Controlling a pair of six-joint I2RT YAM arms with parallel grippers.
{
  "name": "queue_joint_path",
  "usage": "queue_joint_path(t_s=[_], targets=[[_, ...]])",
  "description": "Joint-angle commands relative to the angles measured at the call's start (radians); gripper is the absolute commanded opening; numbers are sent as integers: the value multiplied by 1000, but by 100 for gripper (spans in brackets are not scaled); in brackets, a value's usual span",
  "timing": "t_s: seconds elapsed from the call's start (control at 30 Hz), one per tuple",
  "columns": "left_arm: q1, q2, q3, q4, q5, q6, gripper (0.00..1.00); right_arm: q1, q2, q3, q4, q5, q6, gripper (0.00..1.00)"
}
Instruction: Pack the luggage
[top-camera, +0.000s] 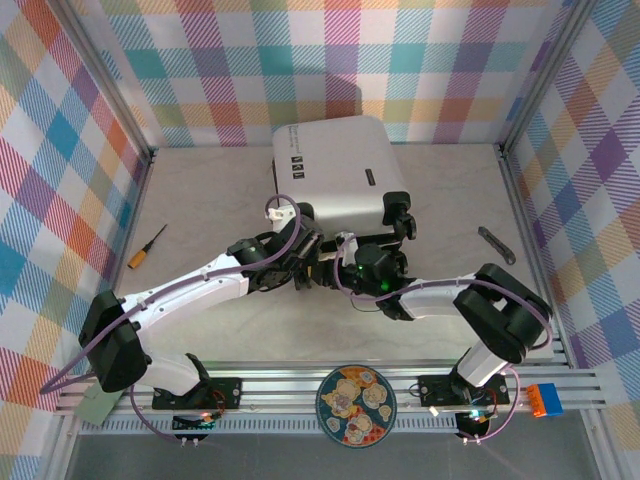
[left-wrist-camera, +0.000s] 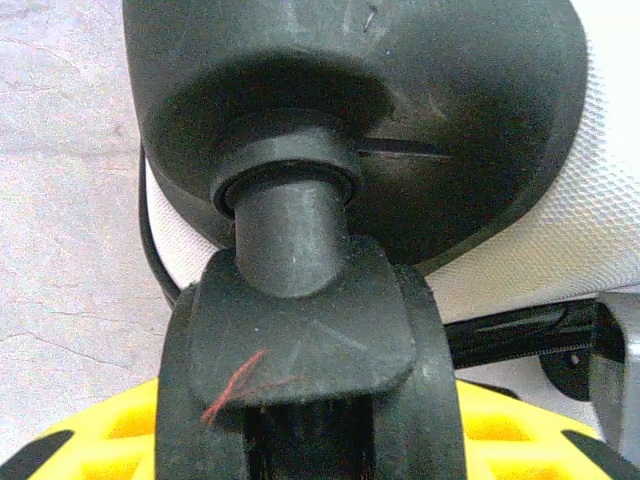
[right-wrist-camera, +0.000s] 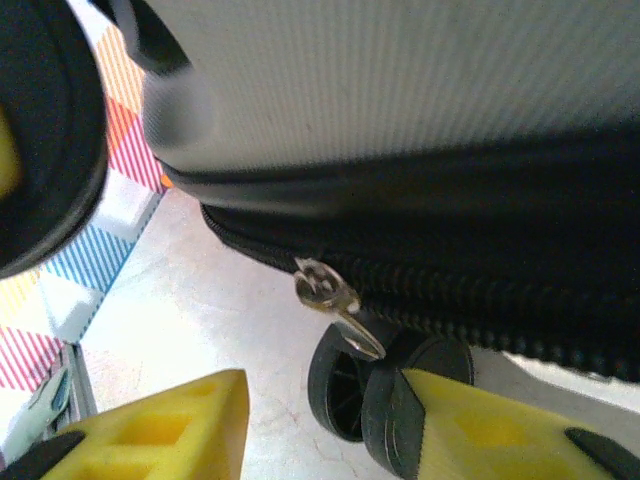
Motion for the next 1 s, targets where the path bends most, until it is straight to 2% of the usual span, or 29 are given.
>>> queue_joint_path(t_s=[0.0,0.13,0.27,0.53,0.8,0.83,0.97], targets=[[-25,-92,4,36,26,2,14,-19,48,46,75,48,89,37],[-25,-100,-8,43,31,-3,13,-19,78,22,158,88,148,27],[-25,-114,-24,51,34,-10,13,-19,101,-16,279,122,184,23],[-25,-141,-51,61,18,-20,12,-19,40,-59,230,157,120,0],[-29,-168,-120,166,30,-86,8,-12,-36,-159,145,221,12,0],[-32,-163,-121,179,29,-90,8,-1,-52,-166,127,245,-11,2],[-42,-129,-106,212,31,-97,7,33,-143,-154,-20,378,-128,22]])
